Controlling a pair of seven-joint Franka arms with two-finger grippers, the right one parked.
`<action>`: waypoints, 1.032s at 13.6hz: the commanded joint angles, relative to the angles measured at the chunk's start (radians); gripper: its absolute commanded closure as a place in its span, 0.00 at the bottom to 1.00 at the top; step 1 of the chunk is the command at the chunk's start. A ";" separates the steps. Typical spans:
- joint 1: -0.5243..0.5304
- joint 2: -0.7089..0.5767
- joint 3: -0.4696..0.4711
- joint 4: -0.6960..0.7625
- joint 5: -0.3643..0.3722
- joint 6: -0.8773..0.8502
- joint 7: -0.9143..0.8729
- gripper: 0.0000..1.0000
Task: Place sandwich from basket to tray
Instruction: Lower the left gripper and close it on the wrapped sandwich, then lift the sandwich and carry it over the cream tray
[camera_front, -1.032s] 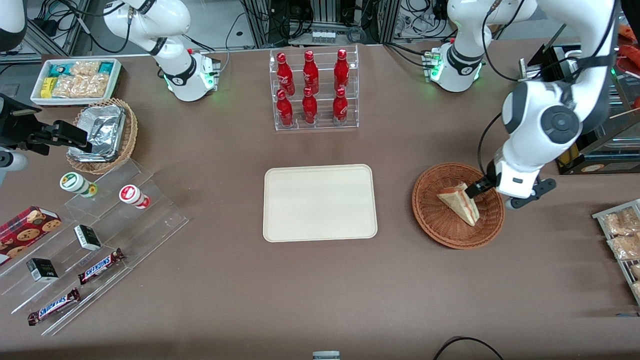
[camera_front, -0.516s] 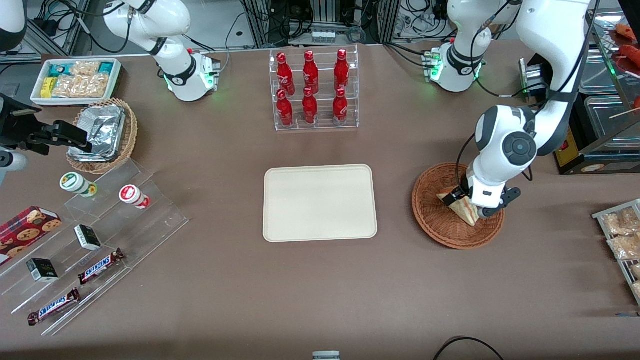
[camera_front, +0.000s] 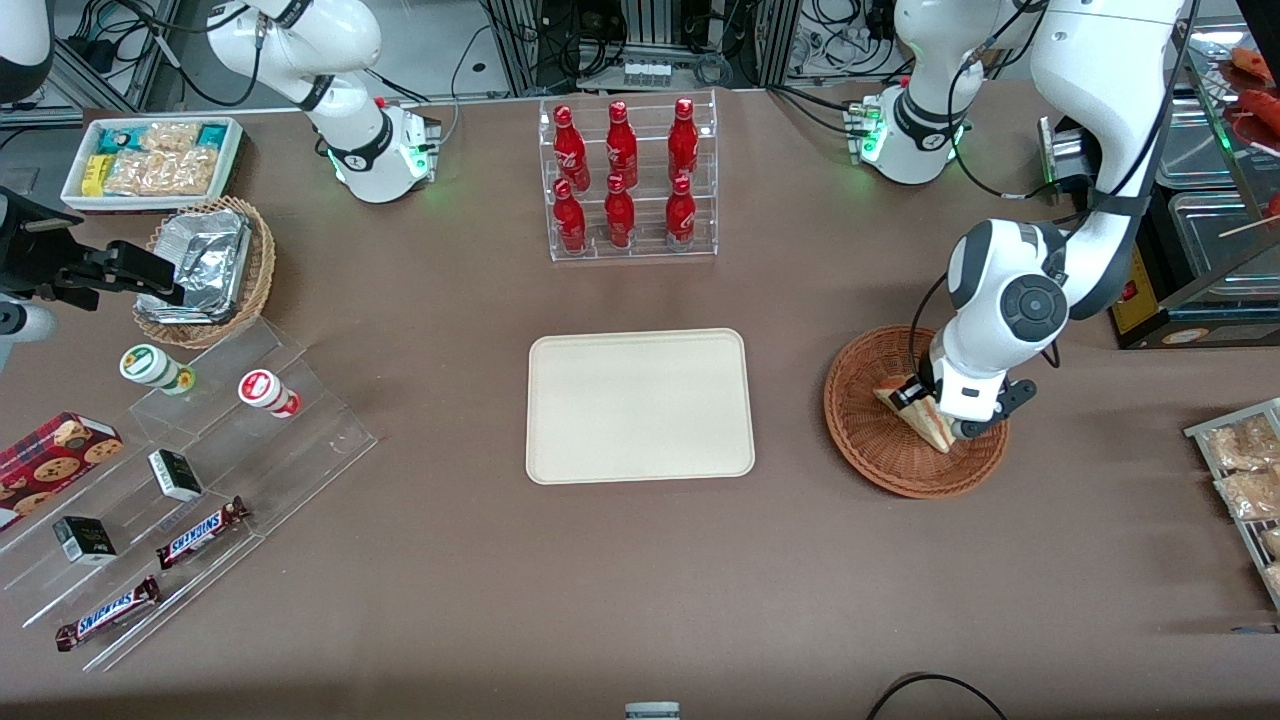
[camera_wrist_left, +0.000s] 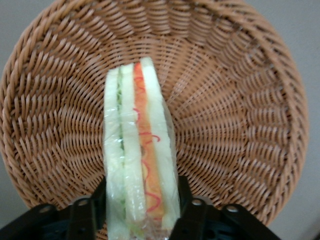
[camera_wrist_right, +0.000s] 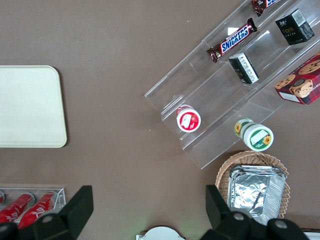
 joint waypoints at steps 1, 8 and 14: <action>-0.003 -0.045 0.002 0.042 0.022 -0.069 -0.015 1.00; -0.128 -0.041 -0.052 0.404 0.049 -0.445 -0.009 1.00; -0.455 0.252 -0.050 0.749 0.026 -0.490 -0.073 1.00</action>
